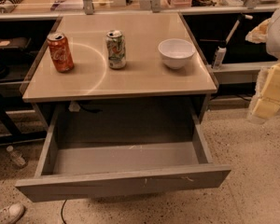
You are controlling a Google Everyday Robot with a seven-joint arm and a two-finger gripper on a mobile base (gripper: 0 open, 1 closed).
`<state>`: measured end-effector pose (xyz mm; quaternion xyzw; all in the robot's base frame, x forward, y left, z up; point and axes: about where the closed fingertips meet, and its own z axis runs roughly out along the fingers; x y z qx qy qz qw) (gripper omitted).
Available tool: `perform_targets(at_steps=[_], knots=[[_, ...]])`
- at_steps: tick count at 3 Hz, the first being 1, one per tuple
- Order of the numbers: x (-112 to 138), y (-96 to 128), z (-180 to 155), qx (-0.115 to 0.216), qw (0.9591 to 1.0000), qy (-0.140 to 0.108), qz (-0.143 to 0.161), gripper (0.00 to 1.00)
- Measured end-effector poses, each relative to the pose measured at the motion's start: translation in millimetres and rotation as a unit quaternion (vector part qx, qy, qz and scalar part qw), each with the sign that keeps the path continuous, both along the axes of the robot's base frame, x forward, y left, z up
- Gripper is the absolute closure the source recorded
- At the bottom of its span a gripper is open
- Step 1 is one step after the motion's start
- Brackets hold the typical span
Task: Close top drawer
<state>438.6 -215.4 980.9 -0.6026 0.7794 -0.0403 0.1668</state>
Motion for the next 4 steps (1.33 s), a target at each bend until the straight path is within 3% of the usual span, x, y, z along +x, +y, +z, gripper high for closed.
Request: perform_targets(at_steps=[1,2,4], knots=[[0.0,0.0,0.0,0.000,1.0000,0.000,0.000,0.00],[0.0,0.0,0.0,0.000,1.0000,0.000,0.000,0.19],[0.0,0.0,0.0,0.000,1.0000,0.000,0.000,0.65]])
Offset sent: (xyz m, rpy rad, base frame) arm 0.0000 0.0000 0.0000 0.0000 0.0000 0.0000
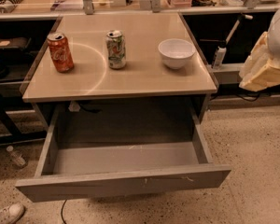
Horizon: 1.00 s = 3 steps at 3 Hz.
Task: Close top drawer
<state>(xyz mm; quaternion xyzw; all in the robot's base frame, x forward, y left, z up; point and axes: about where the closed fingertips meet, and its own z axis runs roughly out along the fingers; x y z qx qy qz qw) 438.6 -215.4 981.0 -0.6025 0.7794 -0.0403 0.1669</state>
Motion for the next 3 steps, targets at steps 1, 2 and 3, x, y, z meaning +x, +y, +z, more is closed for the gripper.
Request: perform_targets(at_steps=[1,2,3], knots=[[0.0,0.0,0.0,0.000,1.0000,0.000,0.000,0.89],[0.0,0.0,0.0,0.000,1.0000,0.000,0.000,1.00],[0.0,0.0,0.0,0.000,1.0000,0.000,0.000,1.00]])
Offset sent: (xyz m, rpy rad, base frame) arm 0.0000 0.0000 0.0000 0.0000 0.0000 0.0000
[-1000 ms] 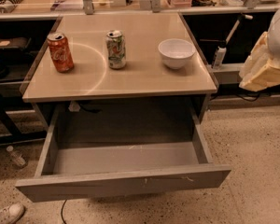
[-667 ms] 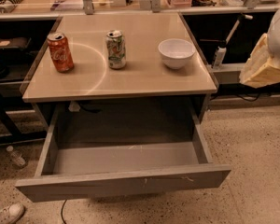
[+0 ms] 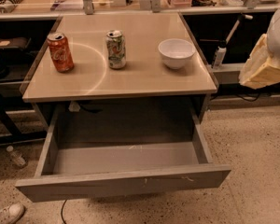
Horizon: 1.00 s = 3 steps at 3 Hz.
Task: Close top drawer
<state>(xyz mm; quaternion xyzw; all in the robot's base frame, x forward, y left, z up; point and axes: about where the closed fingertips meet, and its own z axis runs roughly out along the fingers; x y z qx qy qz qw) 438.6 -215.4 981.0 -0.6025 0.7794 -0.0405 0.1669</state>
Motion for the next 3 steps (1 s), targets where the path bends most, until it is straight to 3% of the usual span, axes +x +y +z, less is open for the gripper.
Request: perform_targets(at_steps=[1,2,3], knots=[[-3,-5,-1,-0.007,1.0000,-0.003,-0.005,1.00],[-33,-21,-25,-0.025,0.9991,0.018,-0.029,1.00],[-71,-35,-81,-0.036,0.9957,0.075,-0.041,1.00]])
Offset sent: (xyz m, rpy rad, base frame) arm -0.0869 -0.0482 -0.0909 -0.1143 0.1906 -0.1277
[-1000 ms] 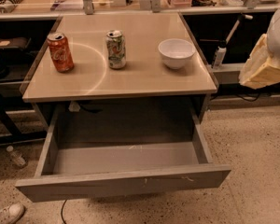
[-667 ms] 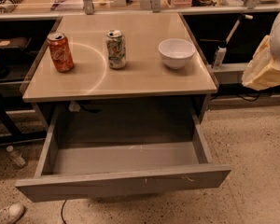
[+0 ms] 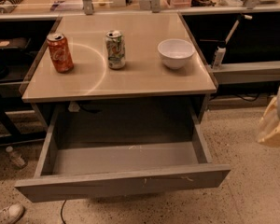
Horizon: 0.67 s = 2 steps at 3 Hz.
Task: Close top drawer
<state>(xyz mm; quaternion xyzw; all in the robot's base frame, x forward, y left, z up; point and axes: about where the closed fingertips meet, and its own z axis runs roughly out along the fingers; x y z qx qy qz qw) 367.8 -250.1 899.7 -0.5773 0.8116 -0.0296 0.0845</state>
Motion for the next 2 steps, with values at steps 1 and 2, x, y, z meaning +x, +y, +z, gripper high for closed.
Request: perform_targets(at_steps=[1,2], knots=[[-22.7,-8.6,-63.7,-0.001,0.9984,0.057,0.001,1.00],[-22.7,-8.6,-63.7,-0.001,0.9984,0.057,0.001,1.00]])
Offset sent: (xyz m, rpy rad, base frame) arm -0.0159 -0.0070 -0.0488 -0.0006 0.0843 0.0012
